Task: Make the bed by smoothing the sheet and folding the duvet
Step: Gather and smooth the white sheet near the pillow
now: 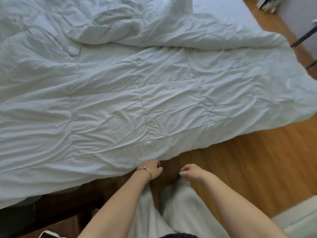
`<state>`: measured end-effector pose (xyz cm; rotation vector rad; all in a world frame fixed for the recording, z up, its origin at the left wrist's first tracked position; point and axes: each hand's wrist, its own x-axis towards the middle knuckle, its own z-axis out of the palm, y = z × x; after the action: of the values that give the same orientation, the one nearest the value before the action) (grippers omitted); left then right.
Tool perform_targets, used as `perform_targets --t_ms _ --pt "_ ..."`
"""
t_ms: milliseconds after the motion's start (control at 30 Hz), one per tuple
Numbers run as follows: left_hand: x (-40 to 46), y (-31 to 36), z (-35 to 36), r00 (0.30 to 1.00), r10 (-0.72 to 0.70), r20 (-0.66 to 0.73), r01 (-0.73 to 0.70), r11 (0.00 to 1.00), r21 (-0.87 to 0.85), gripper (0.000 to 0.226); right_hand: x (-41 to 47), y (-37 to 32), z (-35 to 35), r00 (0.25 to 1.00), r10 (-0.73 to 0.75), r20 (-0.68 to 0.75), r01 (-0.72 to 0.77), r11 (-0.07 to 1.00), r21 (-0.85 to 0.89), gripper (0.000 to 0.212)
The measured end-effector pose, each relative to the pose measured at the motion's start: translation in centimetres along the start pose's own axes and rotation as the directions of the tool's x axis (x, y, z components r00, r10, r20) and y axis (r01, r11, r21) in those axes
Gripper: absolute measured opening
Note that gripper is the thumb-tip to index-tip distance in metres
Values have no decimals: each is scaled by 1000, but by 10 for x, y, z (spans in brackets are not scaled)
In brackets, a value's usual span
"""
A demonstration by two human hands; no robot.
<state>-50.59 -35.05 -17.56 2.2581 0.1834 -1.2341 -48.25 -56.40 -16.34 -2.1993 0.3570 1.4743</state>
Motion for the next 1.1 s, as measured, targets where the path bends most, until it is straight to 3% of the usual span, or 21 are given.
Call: perform_targets --t_ms 200,400,600,933,1100 --pt "29 100 14 994 80 -67 -77 996 49 46 -1 67 -68 971 -38 -234 77 984 162 44" --pt "44 206 73 998 9 56 -18 986 168 36 2 172 -110 983 15 -182 44 947 318 34" --pt "61 330 143 997 58 52 -63 993 98 35 2 283 -133 987 110 -115 -37 862 506 18" --pt "135 499 161 991 99 93 -120 958 258 27 3 399 -232 973 198 -120 -74 758 648 34" --pt "207 602 167 963 108 247 -209 879 429 30 11 444 -323 977 166 -134 -68 838 541 47"
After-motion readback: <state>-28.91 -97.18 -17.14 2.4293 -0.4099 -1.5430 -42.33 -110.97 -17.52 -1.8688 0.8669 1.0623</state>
